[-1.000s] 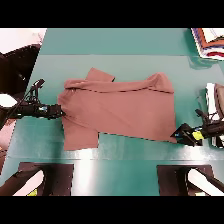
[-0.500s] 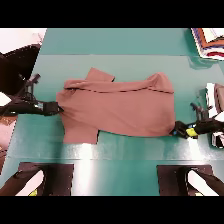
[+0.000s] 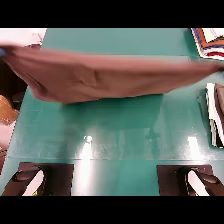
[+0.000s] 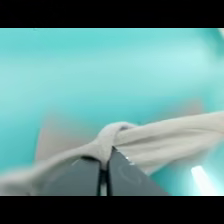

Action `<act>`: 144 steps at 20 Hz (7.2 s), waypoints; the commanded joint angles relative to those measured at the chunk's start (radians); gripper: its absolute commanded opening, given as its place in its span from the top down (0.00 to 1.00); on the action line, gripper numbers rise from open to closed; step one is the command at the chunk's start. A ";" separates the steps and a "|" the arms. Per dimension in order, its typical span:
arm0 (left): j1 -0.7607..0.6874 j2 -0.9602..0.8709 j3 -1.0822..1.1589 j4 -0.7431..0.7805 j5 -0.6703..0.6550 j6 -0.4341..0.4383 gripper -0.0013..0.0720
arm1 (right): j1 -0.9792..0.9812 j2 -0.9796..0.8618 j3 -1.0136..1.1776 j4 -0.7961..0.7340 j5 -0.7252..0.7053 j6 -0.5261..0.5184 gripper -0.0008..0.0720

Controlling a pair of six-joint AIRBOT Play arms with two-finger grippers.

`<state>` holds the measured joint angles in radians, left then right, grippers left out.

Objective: Fold the shirts.

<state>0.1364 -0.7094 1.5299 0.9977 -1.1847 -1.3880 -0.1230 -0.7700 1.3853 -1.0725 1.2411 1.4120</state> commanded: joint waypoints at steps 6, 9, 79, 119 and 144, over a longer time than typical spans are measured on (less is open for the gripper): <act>0.001 0.015 0.554 0.013 0.065 -0.101 0.94 | 0.001 -0.140 0.775 -0.136 0.259 0.055 0.97; 0.001 -0.018 0.517 0.029 0.034 -0.106 0.94 | 0.001 -0.171 0.766 -0.155 0.304 0.079 0.97; -0.093 -0.013 -1.050 -0.024 0.003 -0.037 0.94 | -0.259 -0.213 -0.639 -0.096 0.232 -0.047 0.35; -0.093 -0.593 -0.550 0.082 0.314 0.009 0.94 | 0.140 -0.748 -0.032 -0.163 0.063 0.031 0.97; -0.171 -0.620 -0.374 -0.114 0.061 0.010 0.94 | -0.104 -0.942 -0.208 0.215 0.169 -0.229 0.15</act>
<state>0.0101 -1.3289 1.1549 0.8955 -1.1500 -1.3777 -0.2741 -1.6821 1.1870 -0.8532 1.4574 1.2003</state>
